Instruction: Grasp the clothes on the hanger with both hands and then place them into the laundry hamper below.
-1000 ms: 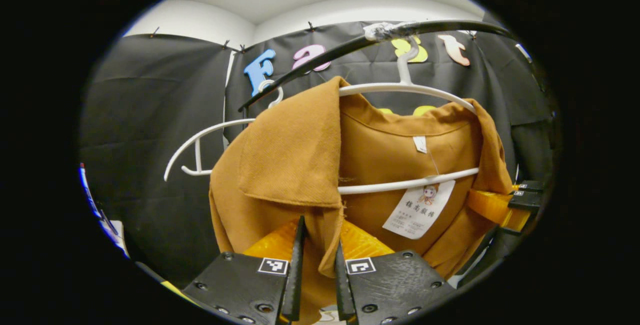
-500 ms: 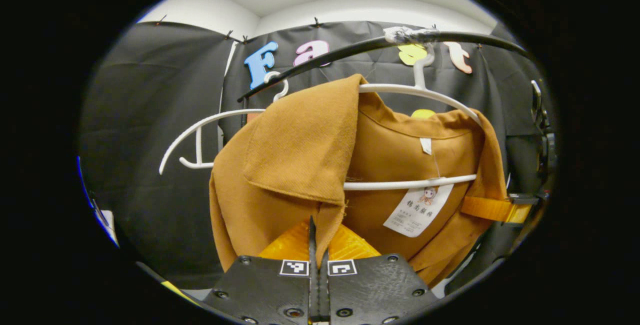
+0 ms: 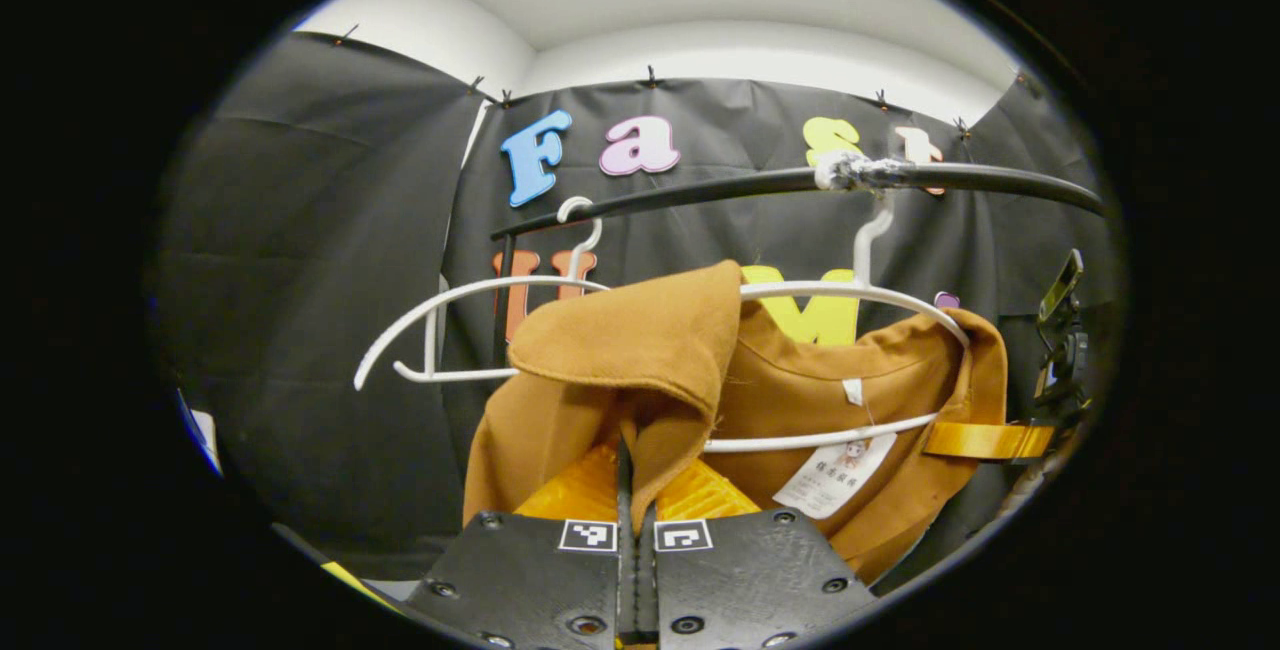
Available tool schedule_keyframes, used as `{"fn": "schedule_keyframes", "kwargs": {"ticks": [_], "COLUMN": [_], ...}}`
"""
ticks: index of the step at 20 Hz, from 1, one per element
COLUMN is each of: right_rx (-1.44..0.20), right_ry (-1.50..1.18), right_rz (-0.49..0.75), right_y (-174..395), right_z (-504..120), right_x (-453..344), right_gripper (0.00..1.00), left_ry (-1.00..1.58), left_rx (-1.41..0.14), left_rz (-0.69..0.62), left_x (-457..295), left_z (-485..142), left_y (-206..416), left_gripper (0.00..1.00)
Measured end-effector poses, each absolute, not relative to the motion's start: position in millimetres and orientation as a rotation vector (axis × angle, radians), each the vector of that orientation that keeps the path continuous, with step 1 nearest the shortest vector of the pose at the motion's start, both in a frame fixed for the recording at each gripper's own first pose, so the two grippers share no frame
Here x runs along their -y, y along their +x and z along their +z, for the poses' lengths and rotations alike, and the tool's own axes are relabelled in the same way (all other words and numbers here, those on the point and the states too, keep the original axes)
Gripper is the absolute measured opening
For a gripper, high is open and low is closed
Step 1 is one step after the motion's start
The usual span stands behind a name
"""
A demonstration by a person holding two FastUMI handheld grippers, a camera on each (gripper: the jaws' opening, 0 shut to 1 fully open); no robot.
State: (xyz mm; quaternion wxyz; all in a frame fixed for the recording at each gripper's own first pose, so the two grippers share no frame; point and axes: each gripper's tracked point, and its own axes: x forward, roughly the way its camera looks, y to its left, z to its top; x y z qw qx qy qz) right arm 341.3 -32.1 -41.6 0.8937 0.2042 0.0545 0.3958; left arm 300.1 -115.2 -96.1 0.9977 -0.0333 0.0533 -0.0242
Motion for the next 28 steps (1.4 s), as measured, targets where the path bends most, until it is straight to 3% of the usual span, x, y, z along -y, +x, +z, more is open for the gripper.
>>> {"fn": "schedule_keyframes", "kwargs": {"ticks": [7,11,18,19,28], "right_rx": [-0.018,0.018,0.092,0.102,0.173], "right_ry": [0.588,0.647,0.742,0.739,0.753], "right_rz": [0.905,0.77,0.672,0.667,0.76], "right_y": [331.6,356.2,372.6,371.8,370.1], "right_z": [-2.1,-1.3,9.4,12.2,45.3], "right_x": [50.2,73.5,105.9,105.4,108.2], "right_gripper": [0.04,0.04,0.03,0.04,0.04], "left_ry": [-0.045,-0.05,-0.053,-0.043,-0.04], "left_rx": [-0.078,-0.081,-0.084,-0.077,-0.069], "left_rz": [-0.028,-0.008,0.0,0.0,-0.008], "left_x": [88.6,73.3,54.9,52.8,47.1], "left_z": [-76.9,-73.5,-63.0,-58.8,-45.9], "left_y": [299.3,302.5,311.2,313.6,336.2], "left_gripper": [0.03,0.0,0.0,0.04,0.0]}}
